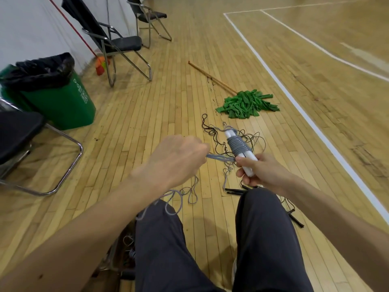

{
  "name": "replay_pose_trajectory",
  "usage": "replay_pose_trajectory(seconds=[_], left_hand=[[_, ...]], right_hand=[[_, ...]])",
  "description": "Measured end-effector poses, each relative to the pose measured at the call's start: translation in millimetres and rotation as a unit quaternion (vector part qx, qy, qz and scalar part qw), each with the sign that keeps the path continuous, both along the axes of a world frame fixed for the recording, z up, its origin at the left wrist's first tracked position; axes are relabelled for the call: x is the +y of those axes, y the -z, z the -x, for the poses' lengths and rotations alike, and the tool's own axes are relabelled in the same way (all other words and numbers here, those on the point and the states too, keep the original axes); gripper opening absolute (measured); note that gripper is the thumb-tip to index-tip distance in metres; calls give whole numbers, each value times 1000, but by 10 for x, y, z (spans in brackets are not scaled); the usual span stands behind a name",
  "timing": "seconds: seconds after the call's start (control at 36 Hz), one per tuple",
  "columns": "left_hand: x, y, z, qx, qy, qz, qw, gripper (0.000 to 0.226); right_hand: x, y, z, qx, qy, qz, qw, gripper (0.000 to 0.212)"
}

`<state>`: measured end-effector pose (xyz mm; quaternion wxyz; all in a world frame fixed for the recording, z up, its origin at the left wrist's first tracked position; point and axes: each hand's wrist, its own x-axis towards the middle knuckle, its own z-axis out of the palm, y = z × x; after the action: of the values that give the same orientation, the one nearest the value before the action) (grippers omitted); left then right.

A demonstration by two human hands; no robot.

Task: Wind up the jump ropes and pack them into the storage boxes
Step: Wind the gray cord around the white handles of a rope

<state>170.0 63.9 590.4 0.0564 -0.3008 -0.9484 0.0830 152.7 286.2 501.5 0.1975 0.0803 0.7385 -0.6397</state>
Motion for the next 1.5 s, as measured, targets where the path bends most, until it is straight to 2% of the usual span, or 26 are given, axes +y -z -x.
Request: replay_pose_trajectory(seconds=[0.19, 0.44, 0.56, 0.69, 0.83, 1.0, 1.17, 1.25, 1.33, 1.42, 1.47, 1.5], left_hand=[[-32, -265, 111, -3, 116, -52, 992, 23], [-15, -394, 277, -62, 108, -50, 991, 22], [62, -409, 279, -73, 131, -48, 988, 21], [185, -451, 278, -99, 125, -27, 987, 23], [219, -432, 351, -175, 97, -48, 979, 28], [163, -371, 421, -306, 63, -125, 942, 24], [63, -215, 499, -436, 58, -174, 881, 11], [-14, -136, 526, -464, 55, -201, 861, 20], [-118, -17, 554, -518, 43, -233, 822, 29], [-183, 109, 523, -571, 32, -262, 777, 17], [-148, 131, 500, -587, 28, -279, 760, 11], [-188, 238, 548, -584, 15, -279, 762, 11]], right_hand=[[-142, -53, -184, -68, -108, 11, 992, 20], [-296, -221, -374, -95, -293, -23, 951, 18], [-368, -262, -407, -105, -329, -37, 938, 23], [-439, -395, -440, -91, -385, -81, 915, 21], [-463, -554, -546, -61, -436, -111, 891, 21], [-464, -608, -667, -28, -443, -101, 890, 22], [-478, -629, -722, -14, -446, -71, 892, 26], [-469, -612, -752, -5, -431, -31, 902, 23], [-450, -626, -779, 14, -410, -6, 912, 15], [-431, -646, -762, 28, -390, 10, 920, 25], [-415, -655, -745, 31, -382, 17, 923, 30], [-401, -661, -738, 30, -379, 22, 925, 29]])
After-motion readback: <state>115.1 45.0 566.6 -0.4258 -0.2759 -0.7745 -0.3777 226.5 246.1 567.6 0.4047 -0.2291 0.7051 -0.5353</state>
